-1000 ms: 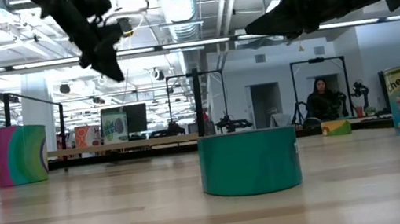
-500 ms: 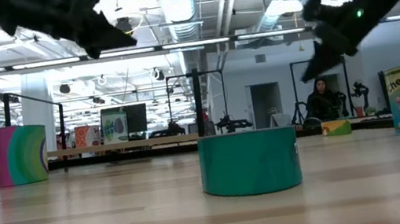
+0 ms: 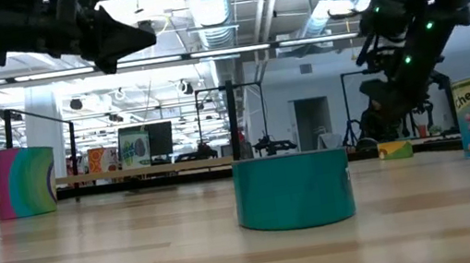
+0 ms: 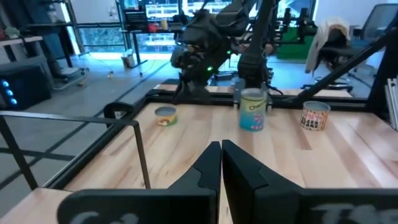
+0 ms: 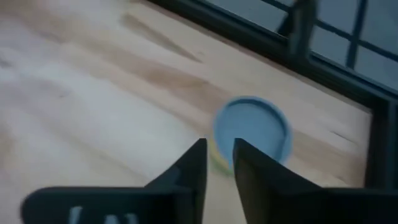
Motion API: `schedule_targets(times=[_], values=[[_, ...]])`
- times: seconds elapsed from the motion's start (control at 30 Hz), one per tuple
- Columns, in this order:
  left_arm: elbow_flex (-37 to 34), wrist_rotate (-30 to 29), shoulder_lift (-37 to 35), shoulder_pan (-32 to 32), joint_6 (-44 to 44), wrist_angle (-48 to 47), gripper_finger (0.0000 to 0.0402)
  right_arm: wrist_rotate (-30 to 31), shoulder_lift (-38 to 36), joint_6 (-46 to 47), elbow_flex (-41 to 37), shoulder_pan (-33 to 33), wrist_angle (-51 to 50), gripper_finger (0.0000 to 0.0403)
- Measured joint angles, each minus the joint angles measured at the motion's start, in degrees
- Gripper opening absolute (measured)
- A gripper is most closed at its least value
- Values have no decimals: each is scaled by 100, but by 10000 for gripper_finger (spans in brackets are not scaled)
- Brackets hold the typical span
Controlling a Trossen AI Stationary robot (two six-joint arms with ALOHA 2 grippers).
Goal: Pick and place cans onto a shelf
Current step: Put the canned mushroom on the shelf
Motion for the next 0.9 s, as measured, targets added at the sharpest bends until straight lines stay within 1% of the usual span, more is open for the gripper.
schedule_targets(times=[0.13, 0.23, 0.33, 0.43, 0.57, 0.7, 0.8, 0.9], values=[[0, 0, 2, 1, 14, 18, 4, -147, 438, 132, 0, -361, 302, 156], [0, 0, 2, -1, -16, 17, 3, -193, 767, 144, 0, -531, 596, 180], [0, 0, 2, 1, -19, 16, 3, -315, 1055, 148, 0, -609, 876, 193], [0, 0, 2, 1, -16, 16, 3, -457, 1317, 148, 1, -642, 1113, 194], [2, 0, 2, 1, -14, 9, 3, -411, 1603, 119, 7, -644, 1348, 182], [2, 0, 2, 1, -14, -7, 3, -317, 1815, 4, 22, -644, 1513, 157], [2, 0, 2, 1, -14, -17, 3, -327, 1883, -87, 24, -644, 1619, 127], [2, -13, 2, 1, -14, -21, 3, -399, 1852, -260, 22, -637, 1605, 88]])
